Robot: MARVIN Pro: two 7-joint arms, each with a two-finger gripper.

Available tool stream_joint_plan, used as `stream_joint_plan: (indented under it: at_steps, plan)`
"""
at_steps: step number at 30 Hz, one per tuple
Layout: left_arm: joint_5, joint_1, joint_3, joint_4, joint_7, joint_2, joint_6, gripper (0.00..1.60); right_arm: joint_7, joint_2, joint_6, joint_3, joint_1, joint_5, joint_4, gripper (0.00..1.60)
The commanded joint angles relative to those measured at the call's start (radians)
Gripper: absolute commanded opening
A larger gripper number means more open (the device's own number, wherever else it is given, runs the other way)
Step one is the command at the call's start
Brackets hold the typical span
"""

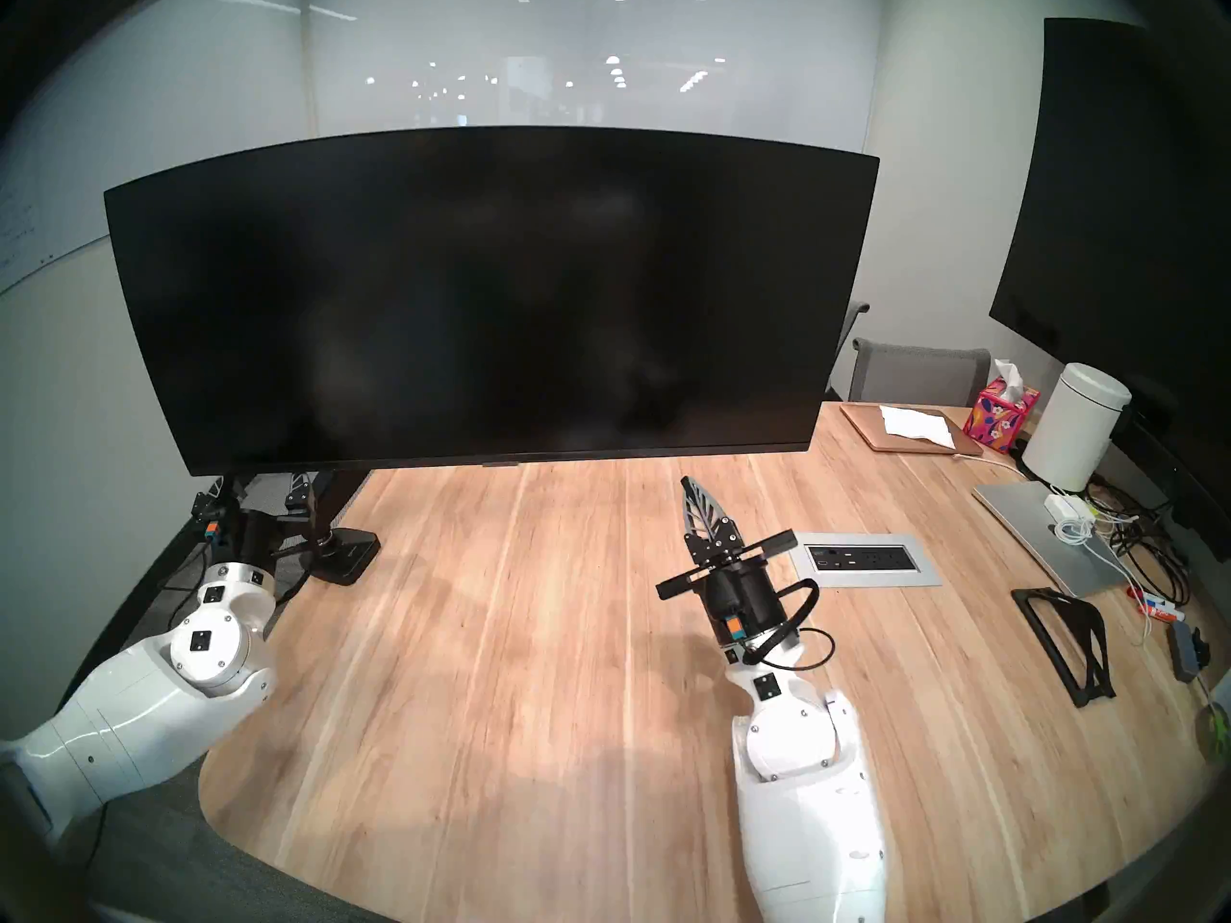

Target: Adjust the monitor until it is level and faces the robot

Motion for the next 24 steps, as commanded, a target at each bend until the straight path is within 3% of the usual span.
stream_joint_plan:
  at_steps: [1,24]
  plan:
    - [0.026,-0.062,-0.04,-0.05,-0.004,0.025,-0.018,1.6,-0.003,0.001,-0.005,-0.002,0.009,0.003,-0.015,0.13]
    - [0.019,-0.072,-0.042,-0.055,-0.006,0.027,-0.011,1.6,-0.003,0.001,-0.005,-0.002,0.009,0.003,-0.014,0.13]
